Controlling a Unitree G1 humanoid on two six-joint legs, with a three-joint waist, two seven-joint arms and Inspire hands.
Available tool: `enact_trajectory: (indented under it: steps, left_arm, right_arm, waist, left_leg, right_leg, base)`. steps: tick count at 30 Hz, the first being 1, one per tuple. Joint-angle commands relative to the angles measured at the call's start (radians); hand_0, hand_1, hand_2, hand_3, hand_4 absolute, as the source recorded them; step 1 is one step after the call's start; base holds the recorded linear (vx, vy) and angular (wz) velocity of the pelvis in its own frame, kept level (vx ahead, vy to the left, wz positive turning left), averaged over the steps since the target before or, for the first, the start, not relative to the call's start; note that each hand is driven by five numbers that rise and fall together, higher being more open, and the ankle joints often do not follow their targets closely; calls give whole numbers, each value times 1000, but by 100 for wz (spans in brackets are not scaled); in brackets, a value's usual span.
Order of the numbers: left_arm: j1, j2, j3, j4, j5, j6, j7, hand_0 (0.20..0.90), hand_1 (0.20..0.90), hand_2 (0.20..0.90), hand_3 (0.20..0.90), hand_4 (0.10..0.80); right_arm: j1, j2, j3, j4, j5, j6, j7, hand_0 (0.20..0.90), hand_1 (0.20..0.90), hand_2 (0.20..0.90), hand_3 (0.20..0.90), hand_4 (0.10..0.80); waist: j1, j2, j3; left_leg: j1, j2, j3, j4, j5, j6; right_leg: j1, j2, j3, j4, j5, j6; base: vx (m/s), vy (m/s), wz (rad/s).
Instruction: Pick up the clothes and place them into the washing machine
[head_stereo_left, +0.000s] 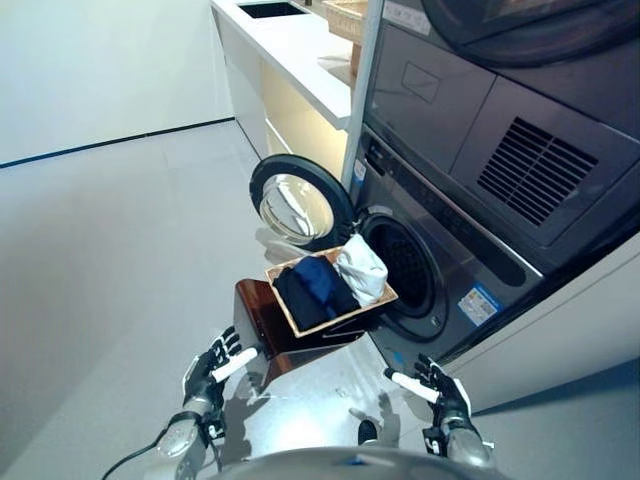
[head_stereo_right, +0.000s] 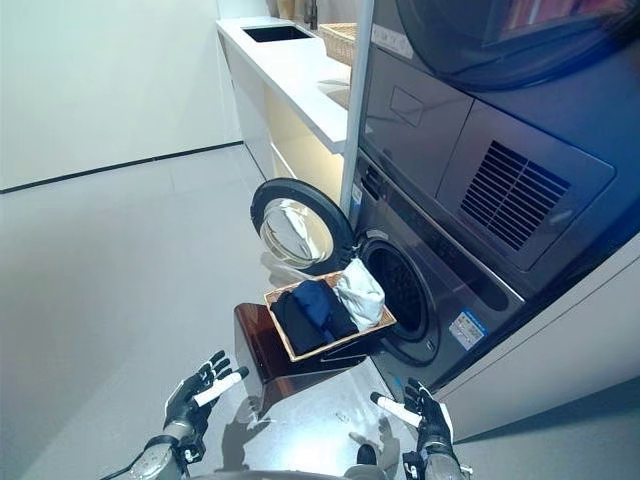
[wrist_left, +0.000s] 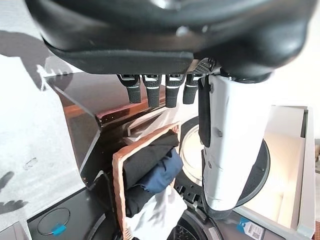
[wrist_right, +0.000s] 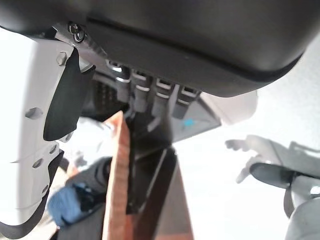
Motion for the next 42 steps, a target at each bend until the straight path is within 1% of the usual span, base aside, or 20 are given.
enact_trajectory:
  steps: [1,4,6,9,10,12,15,18,19,20,22,26,31,32,33,37,39,40,41,42]
  left_arm:
    - [-80,33,29,-77,30,-72,-11,900,900,900,900,800]
    - [-73,37,34,-85,38,-70,-12,900,900,900,900,800]
    - [-68,38,37,-87,46,-68,-9,900,900,900,900,800]
    - [-63,48,36,-103,60,-63,-13,900,900,900,900,800]
    - [-66,53,40,-104,65,-60,-11,900,900,900,900,800]
    - [-66,55,43,-106,64,-59,-10,900,900,900,900,800]
    - [-76,54,49,-95,58,-64,-8,900,900,900,900,800]
    - [-85,51,52,-82,59,-69,-2,900,900,900,900,800]
    - [-84,50,56,-84,63,-72,0,900,900,900,900,800]
    - [-83,50,56,-84,63,-72,0,900,900,900,900,800]
    - [-85,43,62,-71,58,-71,4,900,900,900,900,800]
    - [-70,35,61,-75,42,-73,7,900,900,900,900,800]
    - [-69,16,57,-56,17,-73,18,900,900,900,900,800]
    - [-81,10,48,-44,10,-73,23,900,900,900,900,800]
    - [-81,10,48,-44,10,-74,23,900,900,900,900,800]
    - [-122,-3,11,-42,-6,-80,23,900,900,900,900,800]
    - [-137,-13,6,-37,-22,-83,31,900,900,900,900,800]
    - [-137,-13,6,-37,-22,-83,31,900,900,900,900,800]
    - [-146,-17,-1,-39,-23,-84,35,900,900,900,900,800]
    - [-147,-17,-1,-39,-23,-84,35,900,900,900,900,800]
  right_arm:
    - [-107,-18,-7,-38,9,-49,9,900,900,900,900,800]
    - [-105,-14,-9,-40,6,-44,8,900,900,900,900,800]
    - [-100,-13,-12,-46,10,-42,7,900,900,900,900,800]
    - [-95,-8,-18,-48,18,-40,7,900,900,900,900,800]
    - [-98,-2,-15,-41,19,-40,7,900,900,900,900,800]
    - [-98,-1,-12,-48,19,-40,7,900,900,900,900,800]
    - [-106,0,-8,-41,24,-41,13,900,900,900,900,800]
    - [-113,1,-8,-33,33,-45,14,900,900,900,900,800]
    - [-115,3,-7,-32,31,-47,11,900,900,900,900,800]
    - [-115,3,-6,-32,31,-47,11,900,900,900,900,800]
    - [-119,7,-2,-39,25,-44,3,900,900,900,900,800]
    - [-115,2,4,-54,14,-41,2,900,900,900,900,800]
    - [-127,4,18,-47,10,-40,1,900,900,900,900,800]
    - [-145,-5,29,-32,4,-43,0,900,900,900,900,800]
    - [-146,-5,28,-32,4,-44,1,900,900,900,900,800]
    - [-163,-36,16,-13,16,-60,-16,900,900,900,900,800]
    - [-169,-48,12,-15,17,-63,-23,900,900,900,900,800]
    - [-169,-48,12,-15,17,-63,-23,900,900,900,900,800]
    - [-161,-53,-8,-9,31,-70,-30,900,900,900,900,800]
    - [-161,-53,-8,-9,31,-70,-29,900,900,900,900,800]
  waist:
    - [-5,-10,-4]
    - [-4,-12,1]
    - [-8,-12,7]
    - [-11,-7,20]
    - [-8,-1,29]
    - [-8,0,32]
    - [-24,5,37]
    - [-49,-2,45]
    - [-65,-5,50]
    - [-65,-1,50]
    - [-83,-6,55]
    - [-91,-17,53]
    - [-85,-7,32]
    - [-83,5,22]
    - [-83,7,21]
    - [-83,24,19]
    - [-83,30,21]
    - [-84,30,21]
    - [-86,32,23]
    - [-87,32,23]
  left_leg:
    - [-94,-58,-9,97,-10,57]
    - [-86,-88,-5,103,-24,78]
    - [-76,-110,0,100,-28,94]
    - [-47,-140,3,81,-32,120]
    - [-29,-147,16,70,-39,131]
    - [-22,-147,20,68,-42,132]
    - [-7,-142,19,62,-57,126]
    - [18,-144,0,49,-71,113]
    - [42,-140,-10,34,-81,101]
    - [44,-135,-9,34,-84,100]
    - [79,-120,-27,20,-99,83]
    - [120,-100,-53,0,-117,67]
    - [144,-53,-73,-14,-122,47]
    - [140,-13,-89,-14,-98,26]
    - [140,-11,-89,-15,-98,26]
    - [94,68,-106,35,-28,-17]
    - [87,89,-102,38,3,-30]
    - [87,90,-103,38,3,-31]
    - [76,105,-92,42,34,-41]
    - [76,106,-93,41,34,-42]
  right_leg:
    - [-10,-55,16,181,-56,48]
    - [-24,-84,26,229,-23,58]
    - [-52,-104,45,287,27,58]
    - [-97,-129,52,379,86,39]
    - [-118,-138,14,417,88,28]
    - [-127,-136,-2,422,80,25]
    - [-159,-107,-22,353,46,21]
    - [-201,-91,-18,198,68,39]
    - [-243,-89,-15,115,120,59]
    - [-239,-84,-18,110,122,59]
    - [-270,-76,-4,38,177,79]
    - [-272,-61,11,41,215,87]
    - [-275,-32,-16,102,138,67]
    - [-270,-1,-13,115,107,50]
    - [-271,1,-15,116,105,49]
    - [-254,39,-70,135,64,24]
    - [-247,42,-93,142,52,19]
    - [-247,42,-94,142,52,18]
    - [-242,44,-110,149,39,12]
    - [-242,44,-111,149,38,12]
  base:
    - [29,145,-8]
    - [24,149,-6]
    - [14,172,-16]
    - [22,223,-24]
    - [32,183,-22]
    - [64,104,-12]
    - [101,24,-1]
    - [175,-70,-5]
    - [187,-72,-1]
    - [210,-67,17]
    - [190,-79,37]
    - [212,-129,11]
    - [122,-144,28]
    - [129,-198,33]
    - [114,-191,21]
    - [84,-186,22]
    - [67,-139,34]
    - [41,-109,47]
    - [23,-76,34]
    - [33,-111,25]
